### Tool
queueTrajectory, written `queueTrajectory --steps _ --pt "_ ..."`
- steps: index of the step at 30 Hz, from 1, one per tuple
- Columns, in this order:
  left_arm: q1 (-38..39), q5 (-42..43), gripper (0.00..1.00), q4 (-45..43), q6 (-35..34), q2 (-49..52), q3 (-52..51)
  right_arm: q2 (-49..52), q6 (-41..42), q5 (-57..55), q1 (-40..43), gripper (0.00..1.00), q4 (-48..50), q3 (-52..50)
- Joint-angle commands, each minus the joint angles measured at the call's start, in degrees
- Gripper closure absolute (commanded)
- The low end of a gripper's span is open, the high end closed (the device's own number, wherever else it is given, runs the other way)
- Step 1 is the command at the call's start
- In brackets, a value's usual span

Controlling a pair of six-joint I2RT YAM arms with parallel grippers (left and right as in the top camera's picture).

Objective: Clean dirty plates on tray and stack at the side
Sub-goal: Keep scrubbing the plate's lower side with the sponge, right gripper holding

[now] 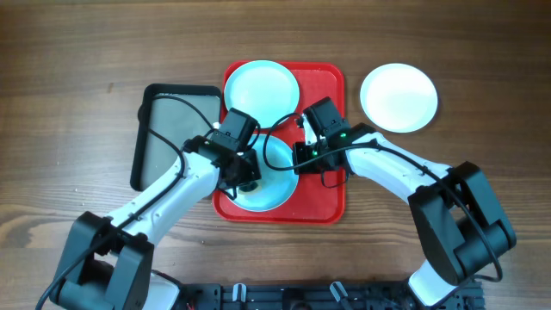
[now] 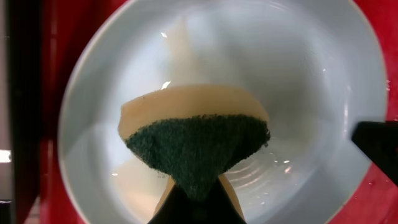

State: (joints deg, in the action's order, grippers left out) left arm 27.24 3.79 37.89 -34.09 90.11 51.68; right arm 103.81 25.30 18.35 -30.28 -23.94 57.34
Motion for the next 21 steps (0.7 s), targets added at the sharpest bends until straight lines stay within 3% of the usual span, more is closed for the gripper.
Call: queueTrajectory --steps 1,9,12,21 --pt "-0.52 -2.1 0.94 0.04 2.01 0.72 0.04 -0.83 0.35 -0.92 -0.09 0.96 -0.07 -0.48" --pt "-0.52 -6.29 0.91 0.07 1.99 4.87 -0.04 -0.83 0.24 -0.92 -0.09 0.96 -0.09 -0.48" --pt "-0.52 -5.68 0.96 -0.66 1.95 6.34 -0.04 -0.83 0.35 -0.9 -0.09 0.96 -0.07 -0.48" --pt "-0.35 18.1 0.96 -12.72 2.19 6.45 -0.04 -0.83 0.37 -0.9 -0.09 0.96 -0.07 -0.48"
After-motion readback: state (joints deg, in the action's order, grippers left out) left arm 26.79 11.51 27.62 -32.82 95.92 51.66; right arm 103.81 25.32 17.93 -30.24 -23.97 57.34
